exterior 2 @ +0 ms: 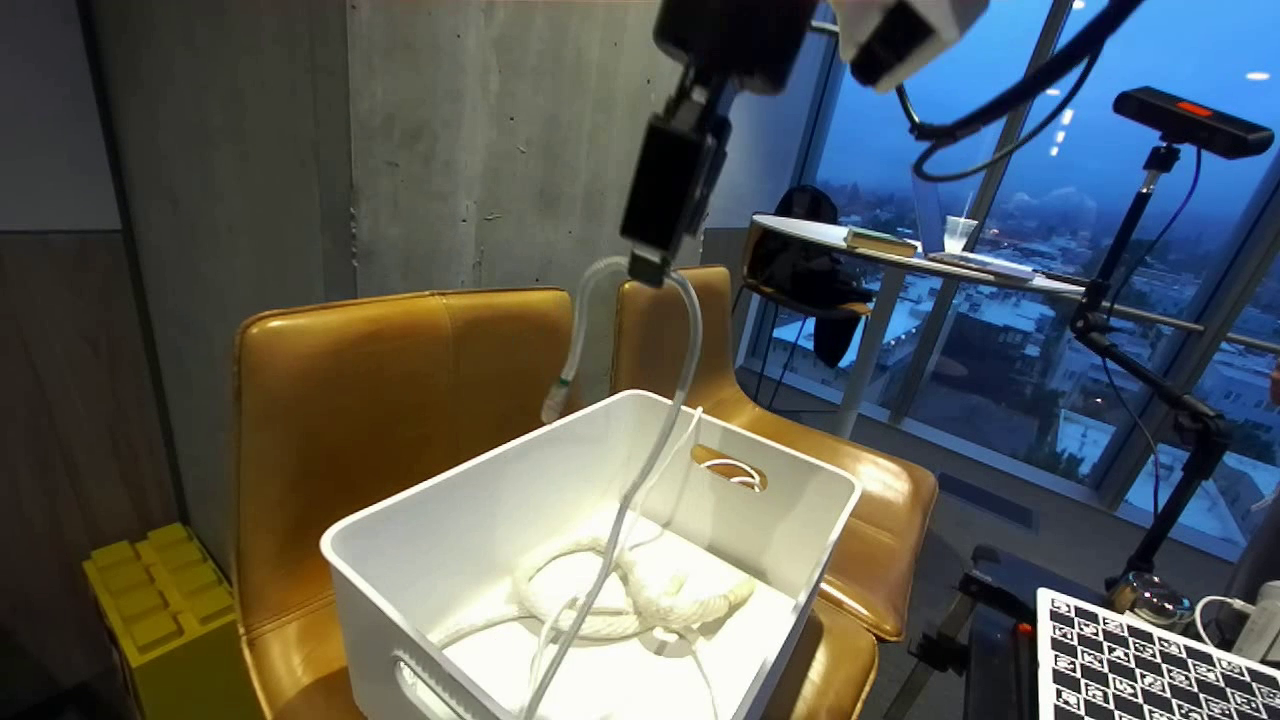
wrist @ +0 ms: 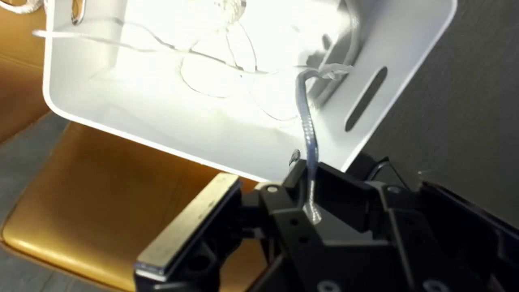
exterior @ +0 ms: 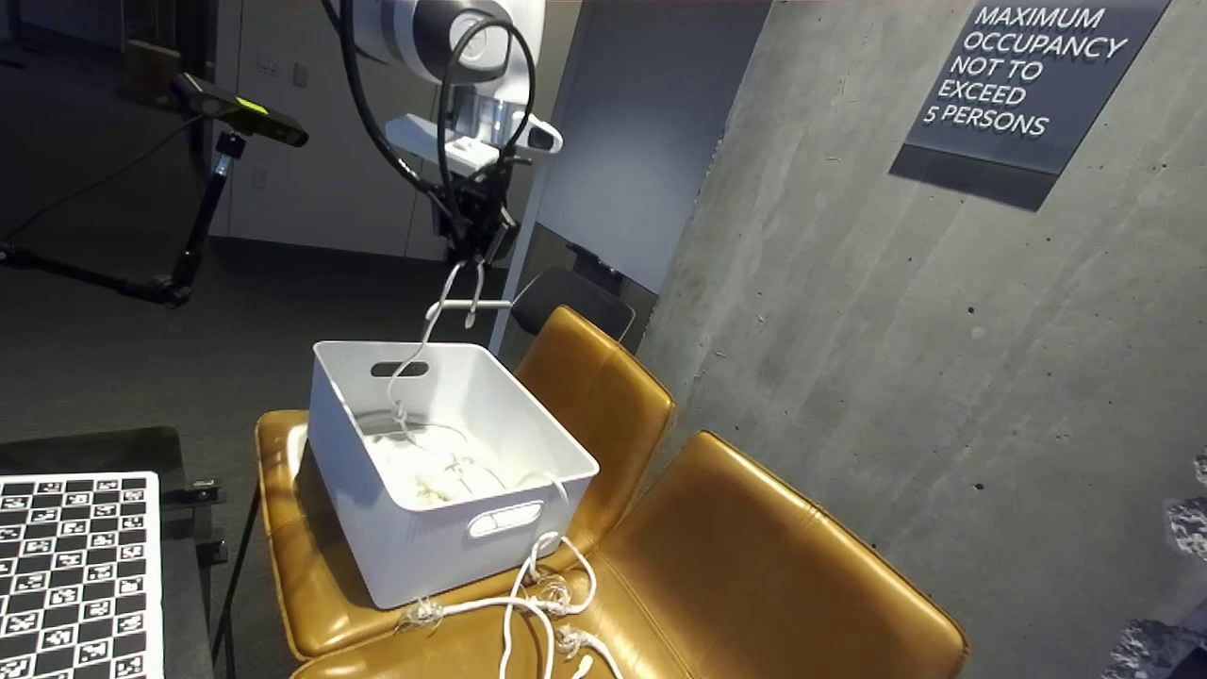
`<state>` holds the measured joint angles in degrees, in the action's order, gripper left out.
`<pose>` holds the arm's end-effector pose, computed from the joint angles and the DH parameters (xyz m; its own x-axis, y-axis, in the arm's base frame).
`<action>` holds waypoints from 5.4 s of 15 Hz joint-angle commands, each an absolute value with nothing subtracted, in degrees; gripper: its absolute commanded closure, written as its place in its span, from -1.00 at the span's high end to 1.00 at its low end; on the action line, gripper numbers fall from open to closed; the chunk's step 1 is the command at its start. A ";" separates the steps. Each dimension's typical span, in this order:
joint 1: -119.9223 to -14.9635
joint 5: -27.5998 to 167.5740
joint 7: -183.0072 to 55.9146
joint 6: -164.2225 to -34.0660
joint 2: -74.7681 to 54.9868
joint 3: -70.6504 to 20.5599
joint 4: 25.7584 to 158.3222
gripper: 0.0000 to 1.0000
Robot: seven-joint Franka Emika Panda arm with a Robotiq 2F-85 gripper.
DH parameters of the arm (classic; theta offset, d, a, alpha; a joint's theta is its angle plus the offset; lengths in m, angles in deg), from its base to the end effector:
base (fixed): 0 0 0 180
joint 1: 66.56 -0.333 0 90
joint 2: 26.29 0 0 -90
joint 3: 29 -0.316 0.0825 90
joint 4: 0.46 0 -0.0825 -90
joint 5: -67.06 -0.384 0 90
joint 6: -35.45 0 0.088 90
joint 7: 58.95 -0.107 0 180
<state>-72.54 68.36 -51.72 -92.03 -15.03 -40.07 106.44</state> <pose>0.5984 0.1766 0.4291 0.8964 0.4107 0.1666 0.4160 -0.9094 0.0035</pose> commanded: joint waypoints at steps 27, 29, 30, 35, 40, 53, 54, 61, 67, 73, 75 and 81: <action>-67.99 87.99 -14.96 -96.58 6.84 -32.02 99.16 1.00; -67.96 89.42 -15.05 -96.69 8.74 -31.53 97.98 1.00; -67.97 90.11 -15.11 -96.78 9.55 -31.27 97.37 1.00; -67.82 91.79 -15.21 -96.66 12.60 -30.50 94.81 1.00; -67.87 91.71 -15.44 -96.72 13.69 -30.54 93.96 0.88; -68.18 91.33 -16.92 -97.12 13.69 -30.44 94.45 -0.96; -68.32 91.00 -17.78 -97.75 13.28 -30.60 94.78 -1.00; -68.13 78.40 -25.53 -96.82 2.11 -37.01 97.66 -0.98; -73.77 74.95 -34.49 -97.42 -8.09 -41.29 99.19 -0.98; -80.10 76.16 -42.18 -98.21 -10.91 -43.04 103.33 -0.98; -81.28 76.10 -43.57 -98.38 -10.73 -43.45 104.32 -0.98; -83.70 76.28 -46.97 -97.89 -9.82 -44.15 105.52 -0.98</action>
